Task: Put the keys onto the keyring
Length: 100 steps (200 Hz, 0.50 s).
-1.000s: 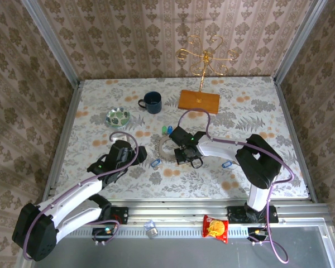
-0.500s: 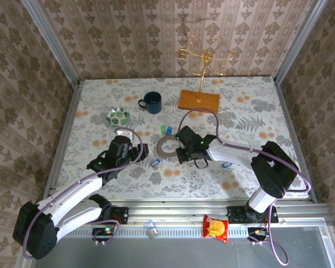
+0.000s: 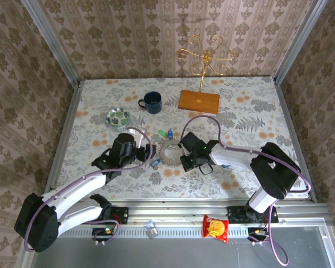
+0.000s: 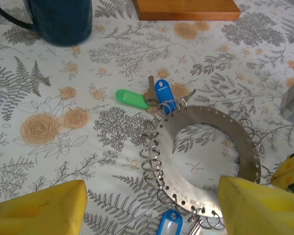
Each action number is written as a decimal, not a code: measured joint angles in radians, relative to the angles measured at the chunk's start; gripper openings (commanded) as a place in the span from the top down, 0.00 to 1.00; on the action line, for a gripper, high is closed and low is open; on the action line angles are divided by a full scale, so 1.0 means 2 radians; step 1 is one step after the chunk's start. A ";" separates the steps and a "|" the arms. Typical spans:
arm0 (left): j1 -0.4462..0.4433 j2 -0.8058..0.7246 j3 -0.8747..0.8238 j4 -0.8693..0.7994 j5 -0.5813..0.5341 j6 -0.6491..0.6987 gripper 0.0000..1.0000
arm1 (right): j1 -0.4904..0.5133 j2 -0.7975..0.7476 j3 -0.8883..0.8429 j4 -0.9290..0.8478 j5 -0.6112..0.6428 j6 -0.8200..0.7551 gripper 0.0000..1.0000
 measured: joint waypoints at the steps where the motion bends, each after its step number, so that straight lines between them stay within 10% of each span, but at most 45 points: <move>1: 0.000 0.000 0.000 0.000 0.000 0.000 0.29 | 0.000 0.000 0.000 0.000 0.000 0.000 0.88; 100: -0.002 -0.006 0.000 0.012 0.000 -0.001 0.31 | -0.010 0.003 0.004 0.014 -0.014 -0.007 0.79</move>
